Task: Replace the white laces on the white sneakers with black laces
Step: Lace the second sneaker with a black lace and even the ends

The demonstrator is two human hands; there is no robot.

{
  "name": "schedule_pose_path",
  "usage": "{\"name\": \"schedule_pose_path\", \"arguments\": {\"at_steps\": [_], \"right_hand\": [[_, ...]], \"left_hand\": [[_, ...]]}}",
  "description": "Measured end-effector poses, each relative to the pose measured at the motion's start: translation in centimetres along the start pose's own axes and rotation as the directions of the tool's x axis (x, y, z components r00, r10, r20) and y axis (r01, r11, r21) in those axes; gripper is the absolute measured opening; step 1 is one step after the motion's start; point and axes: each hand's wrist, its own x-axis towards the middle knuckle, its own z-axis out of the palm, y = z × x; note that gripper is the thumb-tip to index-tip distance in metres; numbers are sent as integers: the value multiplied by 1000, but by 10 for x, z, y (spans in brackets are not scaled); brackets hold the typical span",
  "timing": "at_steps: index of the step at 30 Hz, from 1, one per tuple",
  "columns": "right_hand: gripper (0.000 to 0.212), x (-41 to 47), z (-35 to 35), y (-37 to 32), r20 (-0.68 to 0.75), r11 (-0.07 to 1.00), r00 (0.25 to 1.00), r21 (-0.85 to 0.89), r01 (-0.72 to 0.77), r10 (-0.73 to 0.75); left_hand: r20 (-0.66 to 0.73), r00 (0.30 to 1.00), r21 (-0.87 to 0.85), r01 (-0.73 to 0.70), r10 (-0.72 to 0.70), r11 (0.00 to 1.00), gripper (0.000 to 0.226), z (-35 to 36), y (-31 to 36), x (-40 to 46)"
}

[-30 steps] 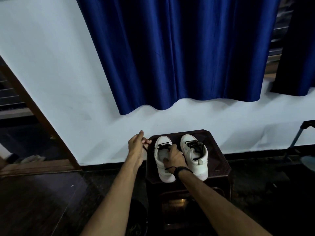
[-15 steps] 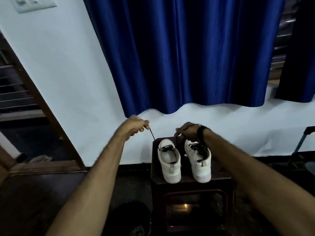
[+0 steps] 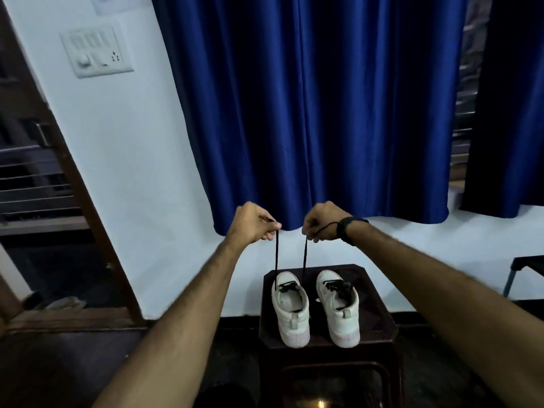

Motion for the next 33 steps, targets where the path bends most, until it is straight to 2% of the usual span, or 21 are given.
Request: {"name": "schedule_pose_path", "arguments": {"at_steps": [2, 4, 7, 10, 13, 16, 22, 28, 33], "right_hand": [[23, -1, 0, -2, -27, 991, 998, -119, 55, -58], [20, 0, 1, -1, -142, 984, 986, -168, 64, -88], [22, -1, 5, -1, -322, 998, 944, -15, 68, -69], [34, -2, 13, -5, -410, 977, 912, 198, 76, 12], [39, -2, 19, -10, -428, 940, 903, 323, 108, 44], [43, 0, 25, -14, -444, 932, 896, 328, 153, 9], [48, 2, 29, -23, -518, 904, 853, 394, 169, 66], [45, 2, 37, -28, -542, 930, 840, 294, 219, -27], [48, -2, 39, -31, -598, 911, 801, 342, 233, 19]], "left_hand": [[-4, 1000, -16, -21, 21, 1000, 9, 3, -2, 0], [-33, 999, -30, -22, 21, 999, 6, 4, -2, -1], [-116, 993, -124, 8, -22, 992, 11, 6, -1, -3], [-159, 984, -228, 41, -78, 973, 18, 11, -1, -4], [-157, 984, -234, 47, -86, 971, 16, 14, -1, -3], [-145, 987, -265, 28, -68, 964, 14, 17, -1, -2], [-161, 982, -424, 17, -94, 906, 9, 19, 0, -1], [-168, 984, -360, -1, -64, 933, 6, 21, 2, 2], [-186, 982, -314, -15, -45, 949, 2, 23, 0, 5]]}}
